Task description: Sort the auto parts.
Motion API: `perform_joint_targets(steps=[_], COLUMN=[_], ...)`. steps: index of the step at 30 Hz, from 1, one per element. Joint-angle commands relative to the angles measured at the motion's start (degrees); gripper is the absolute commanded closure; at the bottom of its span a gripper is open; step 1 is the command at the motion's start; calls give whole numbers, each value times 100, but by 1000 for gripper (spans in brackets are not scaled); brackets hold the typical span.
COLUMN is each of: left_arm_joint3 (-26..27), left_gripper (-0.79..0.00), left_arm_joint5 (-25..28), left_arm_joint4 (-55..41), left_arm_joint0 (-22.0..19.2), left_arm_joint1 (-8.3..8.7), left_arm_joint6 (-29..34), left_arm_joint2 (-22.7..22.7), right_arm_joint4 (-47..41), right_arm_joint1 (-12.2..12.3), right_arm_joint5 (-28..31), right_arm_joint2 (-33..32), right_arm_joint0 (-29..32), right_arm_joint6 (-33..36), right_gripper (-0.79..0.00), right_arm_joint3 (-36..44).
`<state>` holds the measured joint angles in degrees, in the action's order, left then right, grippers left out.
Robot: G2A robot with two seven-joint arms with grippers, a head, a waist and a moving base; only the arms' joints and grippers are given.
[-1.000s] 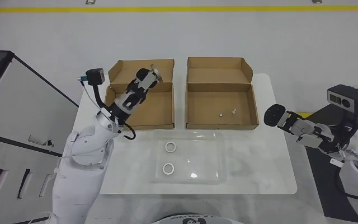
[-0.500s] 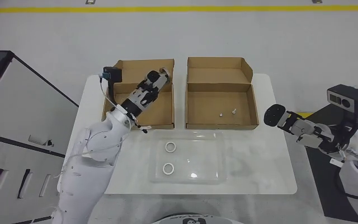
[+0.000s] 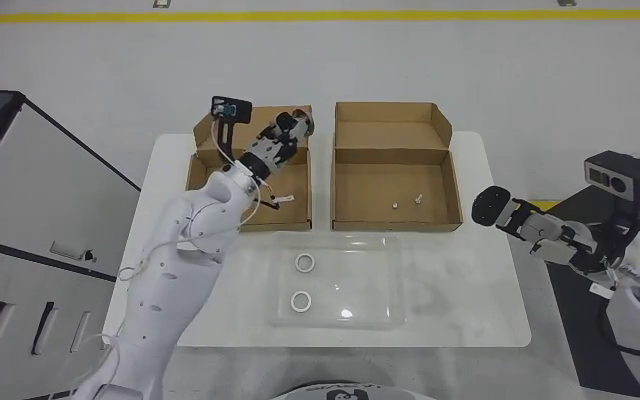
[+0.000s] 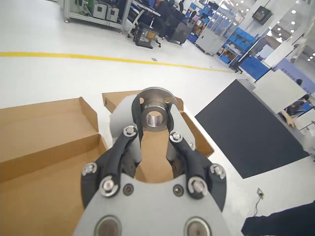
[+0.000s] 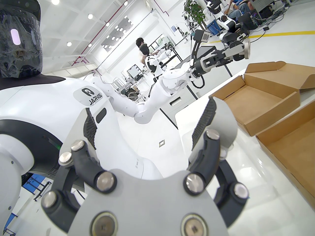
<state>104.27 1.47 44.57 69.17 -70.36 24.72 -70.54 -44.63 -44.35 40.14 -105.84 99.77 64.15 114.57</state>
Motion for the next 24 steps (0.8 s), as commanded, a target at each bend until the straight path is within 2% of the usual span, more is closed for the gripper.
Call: perform_joint_targets(steps=[1,10,17,24], left_arm_joint3=[-90,-414,-731,-1238], left_gripper=[0,0,0,0], left_arm_joint5=[-17,157,185,293], left_arm_joint4=[307,1368,1568,1798], left_arm_joint0=[-20,-81,-194,-470], left_arm_joint1=[15,110,119,97], left_arm_joint6=[118,1029,1775,2214], left_arm_joint2=[-3,-67,66,315], right_arm_joint4=[0,0,0,0], right_arm_joint1=[0,0,0,0], right_arm_joint5=[0,0,0,0], right_arm_joint2=[0,0,0,0], right_arm_joint0=[0,0,0,0], right_arm_joint6=[0,0,0,0], right_gripper=[-785,-785,-785,-785], right_arm_joint3=[0,0,0,0])
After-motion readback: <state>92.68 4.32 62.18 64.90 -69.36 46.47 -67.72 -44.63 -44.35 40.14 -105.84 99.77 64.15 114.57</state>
